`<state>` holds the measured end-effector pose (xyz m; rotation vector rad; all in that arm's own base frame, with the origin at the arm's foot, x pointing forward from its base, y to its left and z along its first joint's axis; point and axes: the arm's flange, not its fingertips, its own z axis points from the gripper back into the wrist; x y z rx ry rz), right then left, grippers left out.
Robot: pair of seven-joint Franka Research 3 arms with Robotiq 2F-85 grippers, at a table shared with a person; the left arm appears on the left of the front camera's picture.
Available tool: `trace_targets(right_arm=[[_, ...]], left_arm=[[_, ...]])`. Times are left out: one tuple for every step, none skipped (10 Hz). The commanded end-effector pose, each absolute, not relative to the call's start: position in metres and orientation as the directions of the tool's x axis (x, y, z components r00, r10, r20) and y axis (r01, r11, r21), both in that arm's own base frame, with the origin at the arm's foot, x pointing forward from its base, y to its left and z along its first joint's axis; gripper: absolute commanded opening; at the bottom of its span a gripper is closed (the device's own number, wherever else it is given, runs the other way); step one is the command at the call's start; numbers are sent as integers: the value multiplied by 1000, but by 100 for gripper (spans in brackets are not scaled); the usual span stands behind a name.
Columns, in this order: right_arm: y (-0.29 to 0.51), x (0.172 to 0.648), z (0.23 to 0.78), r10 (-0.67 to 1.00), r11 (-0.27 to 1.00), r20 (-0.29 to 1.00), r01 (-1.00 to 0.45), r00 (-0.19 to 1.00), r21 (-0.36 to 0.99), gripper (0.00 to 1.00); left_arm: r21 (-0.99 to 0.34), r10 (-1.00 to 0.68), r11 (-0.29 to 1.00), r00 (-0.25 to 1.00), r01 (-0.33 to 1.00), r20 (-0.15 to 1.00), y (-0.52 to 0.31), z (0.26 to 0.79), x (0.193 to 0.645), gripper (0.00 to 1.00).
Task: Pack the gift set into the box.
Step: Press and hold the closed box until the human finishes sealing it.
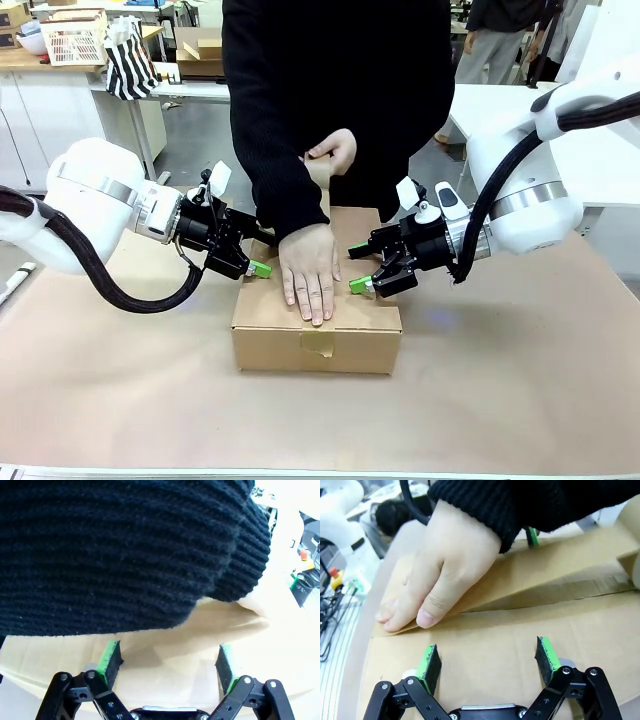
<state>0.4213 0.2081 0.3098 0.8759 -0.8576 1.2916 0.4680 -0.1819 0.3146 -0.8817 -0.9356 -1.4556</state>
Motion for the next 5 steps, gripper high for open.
trace_targets(right_arm=[[208,420,307,429,76,899,-995,88,62,100],[208,420,307,429,76,899,-995,88,62,100],[208,420,307,429,76,899,-995,88,62,100],[208,420,307,429,76,899,-995,88,62,100],[208,420,307,429,76,899,-995,88,62,100]], left_arm=[[66,-401,-53,-82,996,912,-181,313,466,100],[66,-401,-53,-82,996,912,-181,313,466,100],[66,-401,-53,-82,996,912,-181,313,466,100],[66,-401,-53,-82,996,912,-181,313,466,100],[66,-401,-53,-82,996,912,-181,313,466,100]])
